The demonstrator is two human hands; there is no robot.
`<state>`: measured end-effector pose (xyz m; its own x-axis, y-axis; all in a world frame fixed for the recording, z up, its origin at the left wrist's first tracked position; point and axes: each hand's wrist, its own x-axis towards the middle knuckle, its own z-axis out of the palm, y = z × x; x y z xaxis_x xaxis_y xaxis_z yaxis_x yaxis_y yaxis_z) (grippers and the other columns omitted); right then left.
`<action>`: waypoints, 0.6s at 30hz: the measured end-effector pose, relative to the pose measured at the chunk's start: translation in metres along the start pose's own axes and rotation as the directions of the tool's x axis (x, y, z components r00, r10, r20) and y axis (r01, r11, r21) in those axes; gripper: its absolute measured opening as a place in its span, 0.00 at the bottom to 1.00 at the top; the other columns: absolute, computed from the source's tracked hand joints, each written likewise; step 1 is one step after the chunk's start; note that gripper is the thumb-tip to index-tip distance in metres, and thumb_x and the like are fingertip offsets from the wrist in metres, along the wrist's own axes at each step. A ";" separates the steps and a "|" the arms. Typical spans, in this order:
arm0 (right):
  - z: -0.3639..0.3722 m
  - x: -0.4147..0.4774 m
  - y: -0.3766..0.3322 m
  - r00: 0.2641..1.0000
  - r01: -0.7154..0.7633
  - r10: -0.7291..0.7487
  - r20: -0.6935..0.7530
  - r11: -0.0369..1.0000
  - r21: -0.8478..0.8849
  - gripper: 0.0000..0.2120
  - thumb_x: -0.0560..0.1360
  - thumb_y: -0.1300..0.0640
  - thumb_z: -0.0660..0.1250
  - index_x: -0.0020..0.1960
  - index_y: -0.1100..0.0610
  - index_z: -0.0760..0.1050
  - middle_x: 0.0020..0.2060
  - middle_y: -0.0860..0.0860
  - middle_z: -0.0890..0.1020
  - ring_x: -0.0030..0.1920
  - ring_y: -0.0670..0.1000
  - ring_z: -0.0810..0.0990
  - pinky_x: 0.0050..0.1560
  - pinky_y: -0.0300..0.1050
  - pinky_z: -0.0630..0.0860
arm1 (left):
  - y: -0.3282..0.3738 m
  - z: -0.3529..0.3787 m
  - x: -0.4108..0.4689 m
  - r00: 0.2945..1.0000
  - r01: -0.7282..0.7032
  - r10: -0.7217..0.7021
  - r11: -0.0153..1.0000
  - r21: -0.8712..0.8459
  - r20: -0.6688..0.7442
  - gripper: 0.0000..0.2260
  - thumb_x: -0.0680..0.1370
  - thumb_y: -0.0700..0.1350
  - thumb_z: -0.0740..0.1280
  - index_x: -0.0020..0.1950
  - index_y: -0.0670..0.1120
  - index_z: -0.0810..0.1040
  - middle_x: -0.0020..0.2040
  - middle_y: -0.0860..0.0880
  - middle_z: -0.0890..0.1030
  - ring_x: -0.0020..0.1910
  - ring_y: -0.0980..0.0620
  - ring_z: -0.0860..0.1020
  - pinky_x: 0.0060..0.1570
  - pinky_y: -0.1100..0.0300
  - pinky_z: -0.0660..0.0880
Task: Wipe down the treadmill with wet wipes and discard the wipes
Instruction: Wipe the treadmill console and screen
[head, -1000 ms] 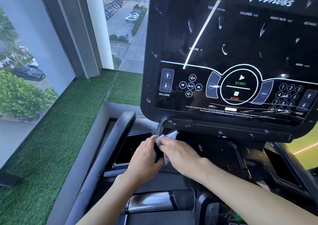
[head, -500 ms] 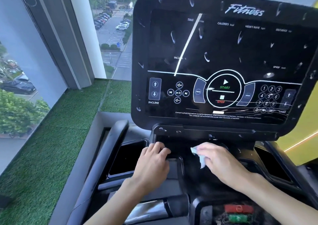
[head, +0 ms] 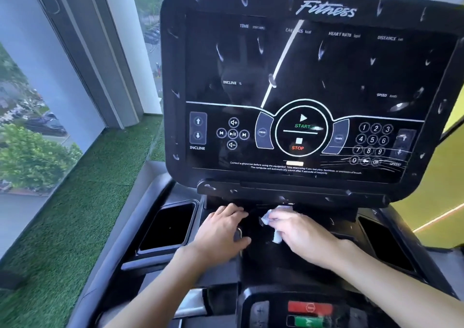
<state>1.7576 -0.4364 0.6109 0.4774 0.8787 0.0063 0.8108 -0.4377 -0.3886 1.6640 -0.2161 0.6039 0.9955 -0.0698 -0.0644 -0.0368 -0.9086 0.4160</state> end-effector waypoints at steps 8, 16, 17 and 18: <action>0.006 0.002 0.016 0.998 0.057 -0.059 -0.022 0.996 -0.064 0.13 0.77 0.71 0.61 0.44 0.55 0.78 0.50 0.43 0.79 0.68 0.46 0.72 0.67 0.49 0.73 | 0.009 0.002 -0.002 0.995 0.100 -0.098 0.994 -0.042 0.031 0.28 0.78 0.54 0.67 0.76 0.50 0.65 0.74 0.54 0.65 0.72 0.52 0.64 0.72 0.57 0.60; 0.012 0.011 0.003 0.998 -0.004 0.005 -0.058 1.000 0.020 0.08 0.81 0.64 0.60 0.51 0.57 0.78 0.45 0.45 0.70 0.46 0.49 0.73 0.50 0.46 0.74 | 0.017 0.001 -0.003 0.990 0.138 -0.137 0.989 -0.054 0.034 0.28 0.78 0.51 0.67 0.77 0.48 0.65 0.74 0.51 0.65 0.73 0.50 0.63 0.73 0.60 0.58; 0.012 0.012 0.001 0.998 -0.031 0.033 -0.055 0.999 0.022 0.08 0.81 0.64 0.60 0.50 0.58 0.78 0.46 0.45 0.70 0.46 0.49 0.74 0.49 0.45 0.73 | 0.019 0.001 -0.003 0.990 0.142 -0.140 0.988 -0.053 0.036 0.29 0.78 0.53 0.67 0.77 0.48 0.65 0.74 0.51 0.65 0.72 0.49 0.64 0.72 0.60 0.58; 0.013 0.012 -0.001 0.998 -0.043 0.044 -0.038 0.999 0.012 0.08 0.80 0.64 0.60 0.51 0.59 0.78 0.47 0.46 0.69 0.47 0.50 0.74 0.48 0.43 0.72 | 0.022 0.002 -0.003 0.989 0.149 -0.147 0.988 -0.048 0.031 0.30 0.77 0.58 0.66 0.76 0.49 0.65 0.72 0.50 0.66 0.71 0.48 0.65 0.72 0.59 0.59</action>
<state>1.7585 -0.4226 0.5989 0.5247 0.8510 0.0241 0.7852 -0.4728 -0.3998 1.6597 -0.2368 0.6121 0.9868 0.0519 -0.1534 0.1159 -0.8878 0.4453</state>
